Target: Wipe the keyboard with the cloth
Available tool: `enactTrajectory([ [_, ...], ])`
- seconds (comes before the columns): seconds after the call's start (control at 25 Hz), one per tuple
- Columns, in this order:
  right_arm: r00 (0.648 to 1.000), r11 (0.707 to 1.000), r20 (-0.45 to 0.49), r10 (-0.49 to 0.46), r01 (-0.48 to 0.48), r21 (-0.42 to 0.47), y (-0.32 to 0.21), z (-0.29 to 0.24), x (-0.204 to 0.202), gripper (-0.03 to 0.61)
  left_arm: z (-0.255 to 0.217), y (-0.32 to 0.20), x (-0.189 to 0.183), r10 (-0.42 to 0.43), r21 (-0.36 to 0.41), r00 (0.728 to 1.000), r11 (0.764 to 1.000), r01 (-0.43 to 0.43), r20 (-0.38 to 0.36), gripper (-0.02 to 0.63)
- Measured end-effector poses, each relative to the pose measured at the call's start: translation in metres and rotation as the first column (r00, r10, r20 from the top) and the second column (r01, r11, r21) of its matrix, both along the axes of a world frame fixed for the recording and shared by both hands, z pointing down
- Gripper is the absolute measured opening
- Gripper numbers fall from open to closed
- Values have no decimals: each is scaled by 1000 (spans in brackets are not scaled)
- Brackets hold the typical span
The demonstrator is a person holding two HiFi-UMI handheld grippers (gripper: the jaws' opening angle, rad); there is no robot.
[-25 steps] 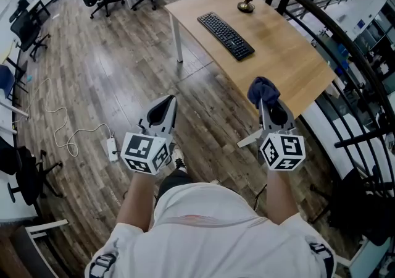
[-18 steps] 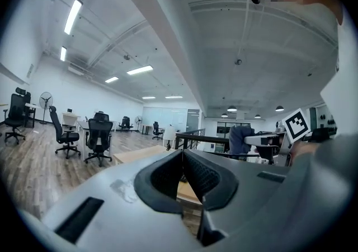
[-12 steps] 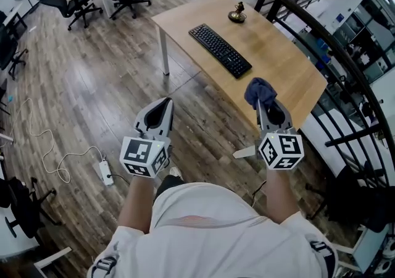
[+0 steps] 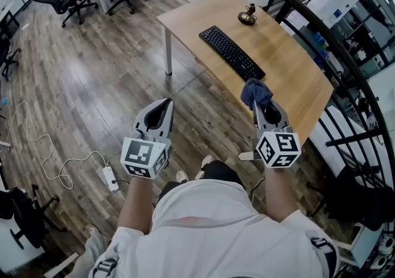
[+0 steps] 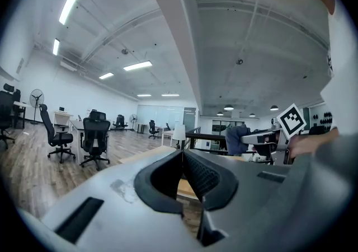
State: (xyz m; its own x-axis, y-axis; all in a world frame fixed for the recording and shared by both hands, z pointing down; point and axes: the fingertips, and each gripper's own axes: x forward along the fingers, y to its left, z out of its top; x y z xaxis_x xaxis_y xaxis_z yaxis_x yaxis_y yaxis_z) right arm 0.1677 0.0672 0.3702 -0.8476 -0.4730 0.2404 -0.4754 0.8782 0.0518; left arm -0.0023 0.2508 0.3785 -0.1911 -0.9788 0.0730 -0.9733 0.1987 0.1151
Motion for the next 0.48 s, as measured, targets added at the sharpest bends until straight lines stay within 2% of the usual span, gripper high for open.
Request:
enactTrajectory([
  [0.24, 1000, 1000, 15, -3, 4, -15, -24, 8, -44, 130, 9, -23, -36, 11, -11, 1000, 1000, -11, -19, 15],
  [0.48, 999, 999, 31, 8, -7, -46, -80, 17, -89, 130, 6, -80, -83, 21, -33, 1000, 999, -21, -4, 15],
])
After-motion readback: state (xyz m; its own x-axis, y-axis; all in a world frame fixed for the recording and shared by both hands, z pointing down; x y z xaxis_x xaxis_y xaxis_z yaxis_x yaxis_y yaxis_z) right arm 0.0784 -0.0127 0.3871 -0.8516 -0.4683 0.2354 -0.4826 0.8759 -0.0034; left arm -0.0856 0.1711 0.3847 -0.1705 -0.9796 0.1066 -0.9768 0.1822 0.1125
